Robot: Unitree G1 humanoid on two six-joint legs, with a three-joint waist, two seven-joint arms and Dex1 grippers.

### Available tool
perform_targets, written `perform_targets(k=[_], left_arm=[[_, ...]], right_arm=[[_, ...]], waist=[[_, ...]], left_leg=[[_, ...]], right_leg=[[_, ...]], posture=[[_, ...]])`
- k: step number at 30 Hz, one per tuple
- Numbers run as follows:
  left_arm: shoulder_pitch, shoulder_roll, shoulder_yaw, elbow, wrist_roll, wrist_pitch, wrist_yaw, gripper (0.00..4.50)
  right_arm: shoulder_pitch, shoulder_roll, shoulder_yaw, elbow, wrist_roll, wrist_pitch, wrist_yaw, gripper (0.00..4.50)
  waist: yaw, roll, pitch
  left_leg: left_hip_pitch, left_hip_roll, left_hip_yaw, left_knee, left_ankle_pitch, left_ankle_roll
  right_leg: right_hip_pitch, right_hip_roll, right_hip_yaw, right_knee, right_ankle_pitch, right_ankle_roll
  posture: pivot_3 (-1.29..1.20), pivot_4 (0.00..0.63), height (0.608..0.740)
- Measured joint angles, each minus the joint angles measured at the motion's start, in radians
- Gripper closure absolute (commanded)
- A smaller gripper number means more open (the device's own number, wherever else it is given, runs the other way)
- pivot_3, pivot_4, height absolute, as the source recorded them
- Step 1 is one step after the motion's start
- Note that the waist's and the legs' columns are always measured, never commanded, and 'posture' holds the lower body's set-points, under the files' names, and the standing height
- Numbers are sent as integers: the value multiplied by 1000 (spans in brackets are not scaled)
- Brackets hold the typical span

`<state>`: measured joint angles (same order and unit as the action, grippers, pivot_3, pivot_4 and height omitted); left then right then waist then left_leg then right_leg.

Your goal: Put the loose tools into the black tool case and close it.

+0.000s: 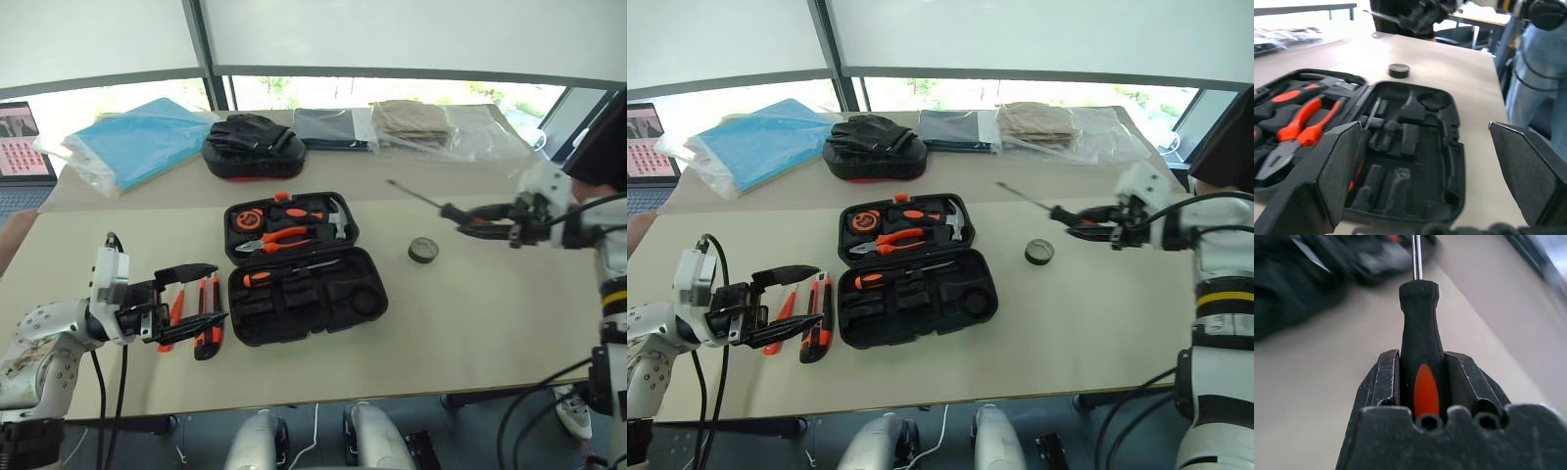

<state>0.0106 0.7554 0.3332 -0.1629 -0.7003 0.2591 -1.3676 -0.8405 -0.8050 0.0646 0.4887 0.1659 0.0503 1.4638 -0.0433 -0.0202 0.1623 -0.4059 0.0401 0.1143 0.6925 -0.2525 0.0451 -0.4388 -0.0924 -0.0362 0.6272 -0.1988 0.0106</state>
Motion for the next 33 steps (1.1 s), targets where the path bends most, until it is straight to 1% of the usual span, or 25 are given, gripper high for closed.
perform_targets(k=[3,5,9,11,18,26,33], left_arm=[[36,0,-2,11,33,-40,-16,0],[59,0,2,18,41,-58,-15,0],[113,-4,21,19,51,-77,11,0],[129,-6,35,15,51,-81,25,0],[179,-25,44,-28,50,-86,57,0],[201,-27,44,-46,50,-86,73,0],[201,-28,44,-61,49,-86,85,0]], right_arm=[[-9,96,101,-162,9,74,22,3464],[-15,151,177,-222,-9,95,26,3464],[-20,209,308,-234,-105,87,14,3464],[-21,225,346,-210,-149,62,-3,3464],[-61,279,391,-124,-224,57,-46,3464],[-108,282,392,-50,-232,48,-25,3464],[-138,284,391,36,-242,-2,-18,3464]], waist=[[3,0,0],[10,0,0],[34,0,0],[40,0,0],[28,0,0],[29,0,0],[28,0,0]], left_leg=[[-1,0,0,0,0,-1],[-2,0,0,1,0,0],[-5,-2,-1,2,0,0],[-7,-3,-1,2,0,0],[-6,-2,-1,2,0,-1],[-6,-2,-1,2,0,-1],[-6,-2,-1,2,0,-1]], right_leg=[[-1,0,-1,1,0,-1],[-2,-1,-1,1,0,-1],[-3,-4,-4,0,0,-1],[-5,-5,-4,0,0,-1],[-5,-3,-4,1,0,-1],[-5,-3,-4,1,0,-1],[-5,-2,-4,1,0,-1]], posture=[[0,150,740],[0,150,740],[0,150,740],[0,150,740],[0,150,740],[0,150,740],[0,150,740]])
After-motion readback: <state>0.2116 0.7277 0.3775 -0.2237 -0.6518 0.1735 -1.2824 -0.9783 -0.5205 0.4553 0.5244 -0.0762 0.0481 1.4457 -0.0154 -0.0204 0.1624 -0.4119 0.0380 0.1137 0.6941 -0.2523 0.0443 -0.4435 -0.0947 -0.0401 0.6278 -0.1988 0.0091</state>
